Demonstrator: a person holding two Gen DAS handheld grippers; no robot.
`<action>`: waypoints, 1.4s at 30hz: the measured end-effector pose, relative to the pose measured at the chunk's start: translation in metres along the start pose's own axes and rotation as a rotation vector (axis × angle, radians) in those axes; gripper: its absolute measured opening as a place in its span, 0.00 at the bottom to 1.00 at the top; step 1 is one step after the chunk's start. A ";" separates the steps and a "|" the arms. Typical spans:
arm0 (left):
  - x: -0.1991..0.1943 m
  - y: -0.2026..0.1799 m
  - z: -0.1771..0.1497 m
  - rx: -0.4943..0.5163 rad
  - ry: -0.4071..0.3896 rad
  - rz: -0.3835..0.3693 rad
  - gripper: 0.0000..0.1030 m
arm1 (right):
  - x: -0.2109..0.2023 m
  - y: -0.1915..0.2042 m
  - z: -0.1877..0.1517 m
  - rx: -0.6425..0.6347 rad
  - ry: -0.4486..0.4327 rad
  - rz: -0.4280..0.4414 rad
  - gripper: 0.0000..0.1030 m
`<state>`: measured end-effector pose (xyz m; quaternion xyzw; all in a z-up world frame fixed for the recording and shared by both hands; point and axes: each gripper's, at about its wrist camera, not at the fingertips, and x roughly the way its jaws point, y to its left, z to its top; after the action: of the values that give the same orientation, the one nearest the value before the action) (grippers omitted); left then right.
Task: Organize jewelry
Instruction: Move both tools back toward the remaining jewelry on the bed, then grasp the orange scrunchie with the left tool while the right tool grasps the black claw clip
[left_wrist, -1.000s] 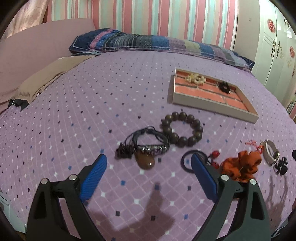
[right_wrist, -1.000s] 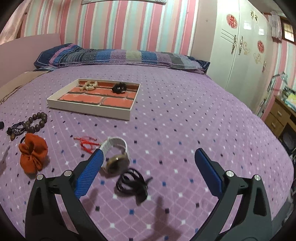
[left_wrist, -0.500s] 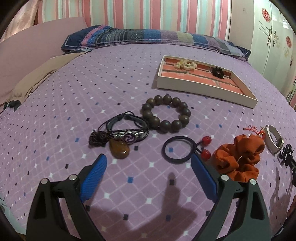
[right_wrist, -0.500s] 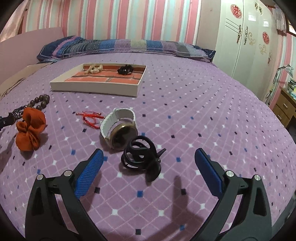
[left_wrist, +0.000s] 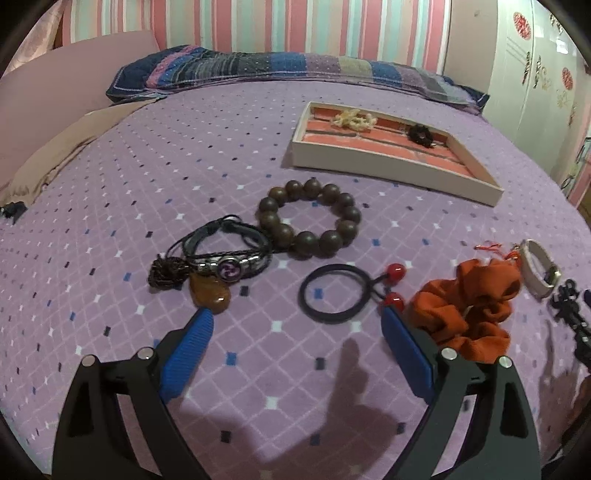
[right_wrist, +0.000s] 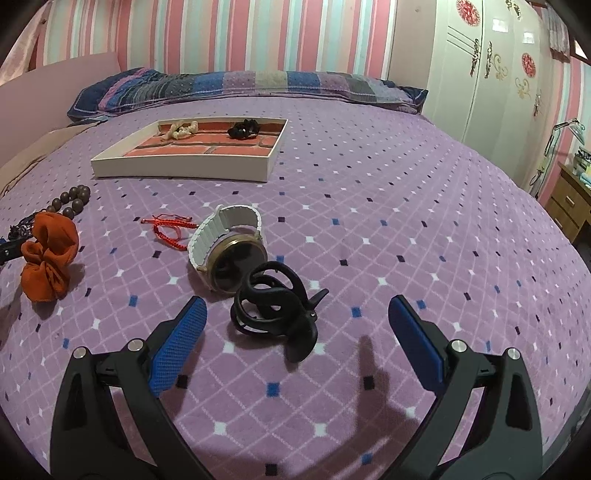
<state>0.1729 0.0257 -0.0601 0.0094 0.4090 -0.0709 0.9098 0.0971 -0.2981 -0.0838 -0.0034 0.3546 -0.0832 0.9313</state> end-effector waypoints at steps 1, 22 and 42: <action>-0.002 -0.002 0.001 0.000 -0.008 -0.014 0.88 | 0.001 0.000 0.000 0.003 0.003 0.003 0.93; -0.007 -0.070 -0.009 0.116 -0.039 -0.107 0.88 | 0.007 -0.001 -0.003 0.004 0.021 0.018 0.77; 0.013 -0.104 -0.011 0.154 0.008 -0.197 0.53 | 0.008 0.001 -0.003 -0.004 0.033 0.084 0.47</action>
<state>0.1595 -0.0785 -0.0728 0.0391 0.4049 -0.1908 0.8934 0.1008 -0.2981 -0.0914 0.0109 0.3699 -0.0431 0.9280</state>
